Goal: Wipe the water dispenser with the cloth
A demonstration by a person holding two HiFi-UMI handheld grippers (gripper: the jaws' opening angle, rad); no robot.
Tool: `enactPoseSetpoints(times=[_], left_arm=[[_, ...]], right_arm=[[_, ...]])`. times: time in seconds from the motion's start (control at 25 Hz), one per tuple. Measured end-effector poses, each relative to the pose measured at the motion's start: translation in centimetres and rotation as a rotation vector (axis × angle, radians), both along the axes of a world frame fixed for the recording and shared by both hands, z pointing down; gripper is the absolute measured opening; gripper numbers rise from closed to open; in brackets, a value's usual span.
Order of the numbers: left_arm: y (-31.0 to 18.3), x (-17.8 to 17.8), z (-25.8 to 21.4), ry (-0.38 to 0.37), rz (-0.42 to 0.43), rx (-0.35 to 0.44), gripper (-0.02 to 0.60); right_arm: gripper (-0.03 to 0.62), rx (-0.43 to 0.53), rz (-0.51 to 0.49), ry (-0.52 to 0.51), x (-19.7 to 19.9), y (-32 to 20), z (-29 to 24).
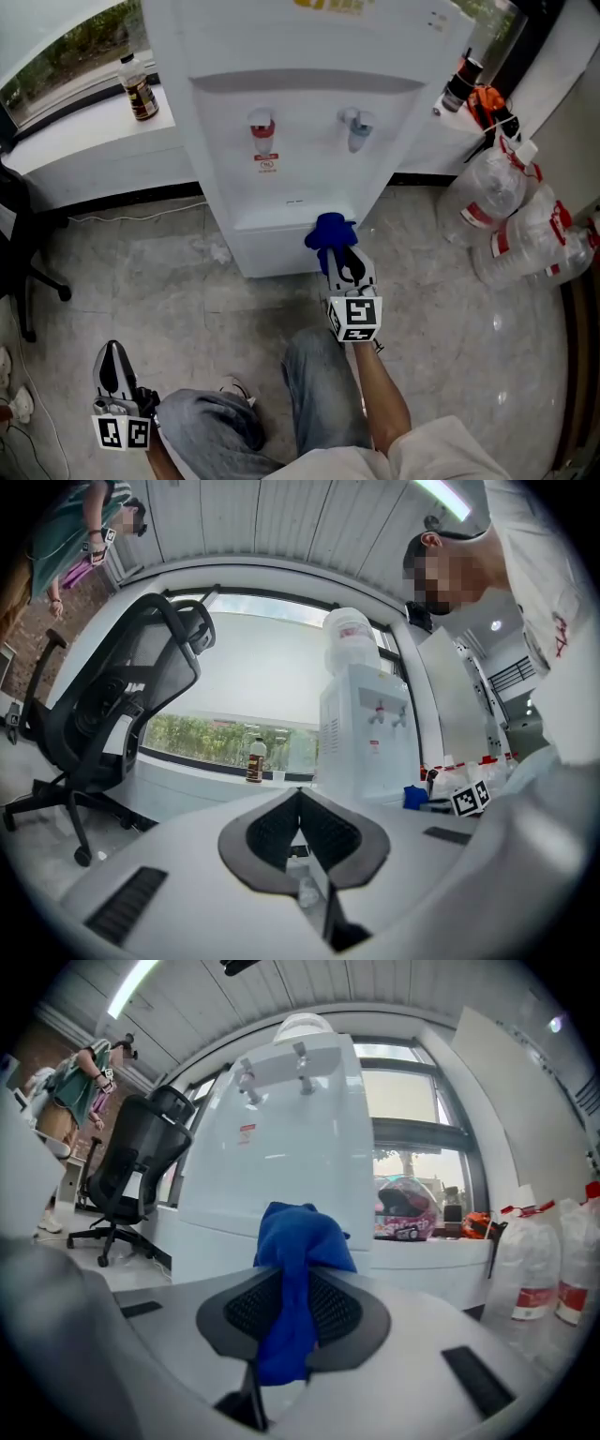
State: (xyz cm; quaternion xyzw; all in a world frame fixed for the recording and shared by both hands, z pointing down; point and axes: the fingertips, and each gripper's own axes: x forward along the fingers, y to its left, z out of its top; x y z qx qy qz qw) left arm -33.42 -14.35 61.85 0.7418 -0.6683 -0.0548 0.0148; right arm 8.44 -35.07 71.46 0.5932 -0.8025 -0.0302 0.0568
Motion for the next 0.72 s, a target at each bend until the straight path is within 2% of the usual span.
enactPoseSetpoints(times=[0.2,0.36,0.48,0.72], left_arm=[[0.0,0.7,-0.3,-0.005,0.01,0.004,0.011],[0.4,0.6,-0.3,-0.002,0.001,0.005,0.011],[0.9,0.3,-0.2,0.002,-0.013,0.004,0.011],[2.1,-0.6,-0.9,-0.025,-0.043,0.013,0.011]], right_arm=[[0.089,-0.009,0.09,-0.002,5.0,0.2,0.2],[0.089,-0.014,0.084,-0.012,4.9,0.9,0.4],[0.089,-0.013,0.012,-0.015,1.4,2.1,0.5],[0.089,-0.016,-0.233,-0.022,-10.5,4.6,1.0]])
